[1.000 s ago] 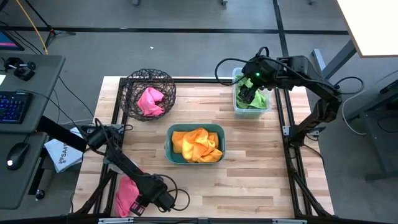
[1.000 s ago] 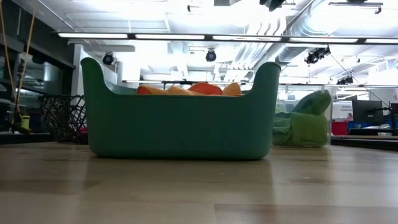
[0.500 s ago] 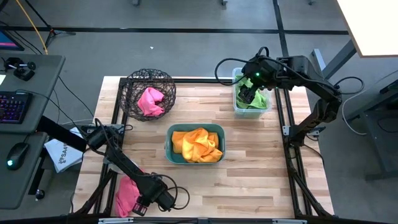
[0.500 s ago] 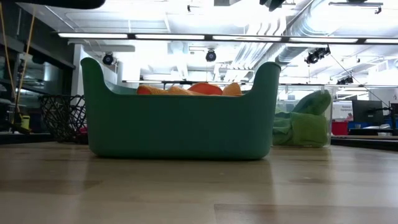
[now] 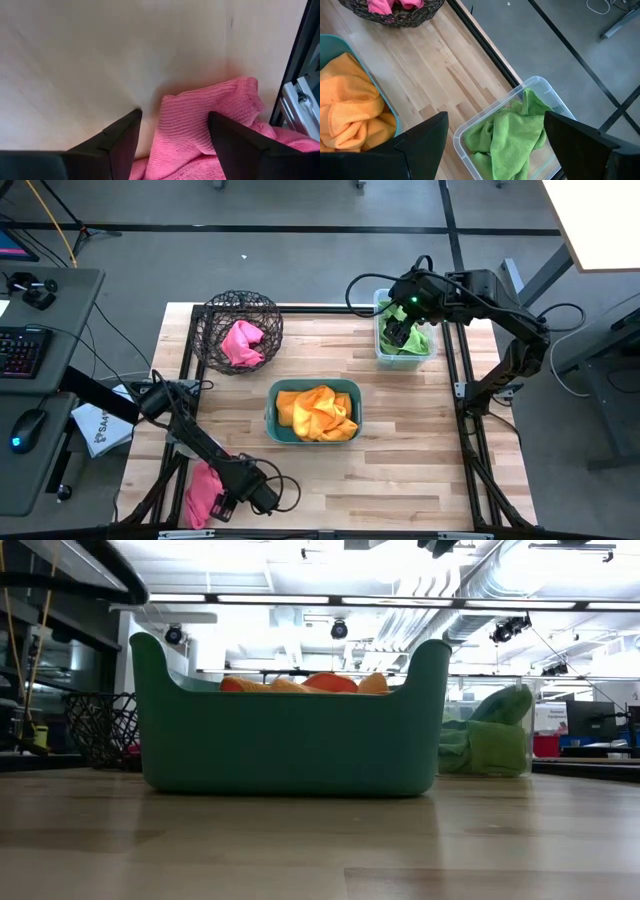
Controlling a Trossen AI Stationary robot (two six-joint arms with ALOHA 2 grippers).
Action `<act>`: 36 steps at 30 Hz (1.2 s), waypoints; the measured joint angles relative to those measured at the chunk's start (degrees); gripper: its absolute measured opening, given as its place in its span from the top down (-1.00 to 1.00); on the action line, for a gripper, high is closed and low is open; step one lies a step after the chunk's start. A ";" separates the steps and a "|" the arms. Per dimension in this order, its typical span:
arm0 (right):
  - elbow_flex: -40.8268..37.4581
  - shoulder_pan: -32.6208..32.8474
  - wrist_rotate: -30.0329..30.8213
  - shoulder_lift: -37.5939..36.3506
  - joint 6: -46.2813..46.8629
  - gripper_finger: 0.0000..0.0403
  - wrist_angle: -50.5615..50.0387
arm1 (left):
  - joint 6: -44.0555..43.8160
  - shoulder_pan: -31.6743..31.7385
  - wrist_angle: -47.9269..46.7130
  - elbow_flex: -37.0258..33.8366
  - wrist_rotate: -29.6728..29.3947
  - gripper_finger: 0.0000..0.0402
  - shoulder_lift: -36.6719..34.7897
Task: Sort microfiber towel by color & place in baskets
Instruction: Put the pink microfiber cloth into the wire basket
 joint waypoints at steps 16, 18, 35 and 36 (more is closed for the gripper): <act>0.00 -0.14 0.00 0.00 -0.87 -0.62 0.05 | 2.05 6.48 -1.73 -0.41 6.12 0.98 -8.37; 0.00 -0.14 0.06 0.00 -0.87 -0.62 0.16 | 2.89 8.80 -2.04 0.19 8.47 0.98 -13.48; 0.00 -0.14 0.04 0.00 3.21 -0.62 0.46 | 20.62 40.51 -0.83 23.90 -51.69 1.00 -49.22; 0.00 -0.14 0.03 0.00 3.60 -0.62 0.46 | 21.90 42.27 -0.45 24.03 -57.16 1.00 -50.35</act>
